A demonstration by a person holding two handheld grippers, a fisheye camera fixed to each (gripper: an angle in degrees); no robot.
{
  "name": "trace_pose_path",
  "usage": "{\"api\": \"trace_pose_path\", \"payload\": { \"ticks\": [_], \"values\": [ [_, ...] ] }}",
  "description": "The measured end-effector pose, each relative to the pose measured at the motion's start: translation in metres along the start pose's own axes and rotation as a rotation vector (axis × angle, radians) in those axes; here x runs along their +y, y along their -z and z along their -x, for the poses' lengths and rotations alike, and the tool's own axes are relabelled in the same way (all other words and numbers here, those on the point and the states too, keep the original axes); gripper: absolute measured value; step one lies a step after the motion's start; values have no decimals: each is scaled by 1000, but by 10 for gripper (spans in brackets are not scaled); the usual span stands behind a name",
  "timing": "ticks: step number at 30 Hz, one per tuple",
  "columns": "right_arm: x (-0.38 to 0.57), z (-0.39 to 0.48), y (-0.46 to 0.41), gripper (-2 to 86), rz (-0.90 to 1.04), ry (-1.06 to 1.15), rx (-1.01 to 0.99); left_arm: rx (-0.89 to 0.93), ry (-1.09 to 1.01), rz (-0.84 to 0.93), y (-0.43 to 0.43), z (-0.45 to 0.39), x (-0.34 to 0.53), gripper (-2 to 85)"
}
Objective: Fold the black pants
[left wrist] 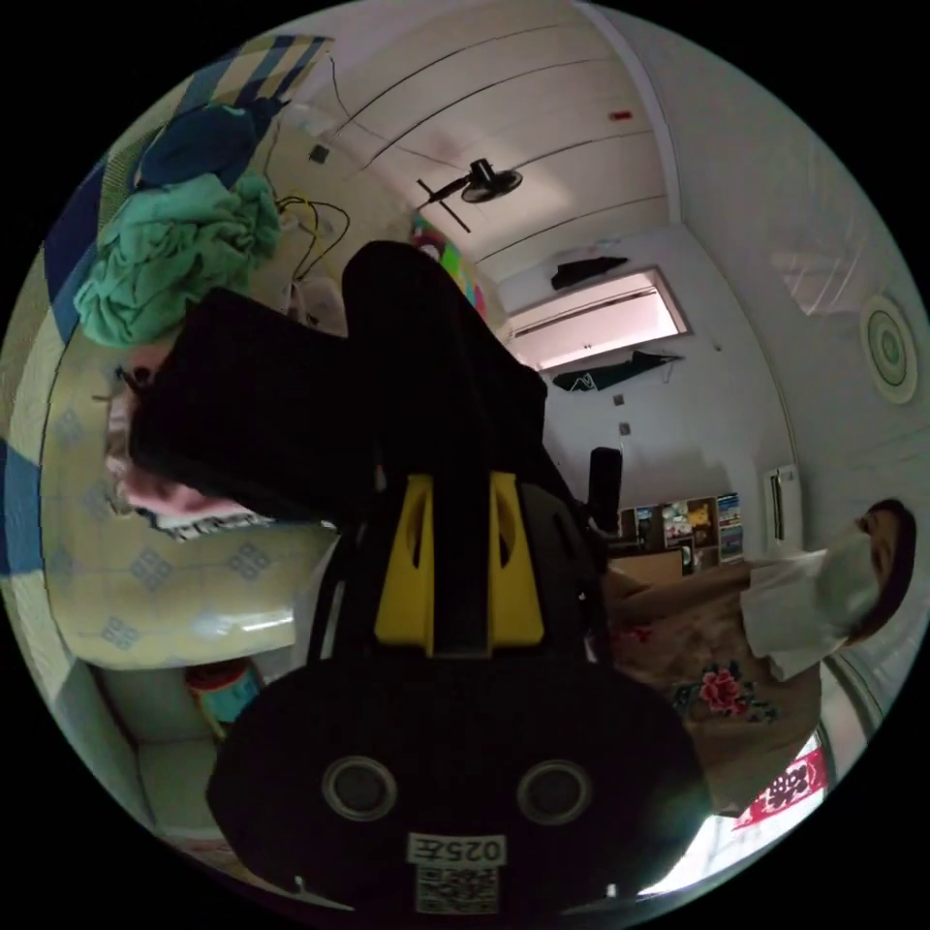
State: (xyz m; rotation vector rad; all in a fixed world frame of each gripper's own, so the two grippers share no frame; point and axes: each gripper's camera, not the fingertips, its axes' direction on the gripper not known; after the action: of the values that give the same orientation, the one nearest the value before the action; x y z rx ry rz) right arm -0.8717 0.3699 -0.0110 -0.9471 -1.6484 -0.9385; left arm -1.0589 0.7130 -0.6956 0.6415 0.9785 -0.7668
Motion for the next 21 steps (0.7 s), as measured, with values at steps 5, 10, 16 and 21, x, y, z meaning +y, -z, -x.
{"api": "trace_pose_path", "payload": {
  "ticks": [5, 10, 16, 21],
  "values": [
    [-40, -1, -82, 90, -17, -81, 90, -58, -11, 130, 10, 7, -46, 45],
    [-51, -36, -177, 103, 94, -164, 316, -276, 84, 282, -42, 50, -44, 56],
    [-28, -37, -215, 129, 50, -96, 483, -300, -26, 243, -55, 13, 1, 74],
    [-18, -66, -212, 115, 6, -172, 325, -275, -55, 9, -42, -1, 62, 87]
  ]
}}
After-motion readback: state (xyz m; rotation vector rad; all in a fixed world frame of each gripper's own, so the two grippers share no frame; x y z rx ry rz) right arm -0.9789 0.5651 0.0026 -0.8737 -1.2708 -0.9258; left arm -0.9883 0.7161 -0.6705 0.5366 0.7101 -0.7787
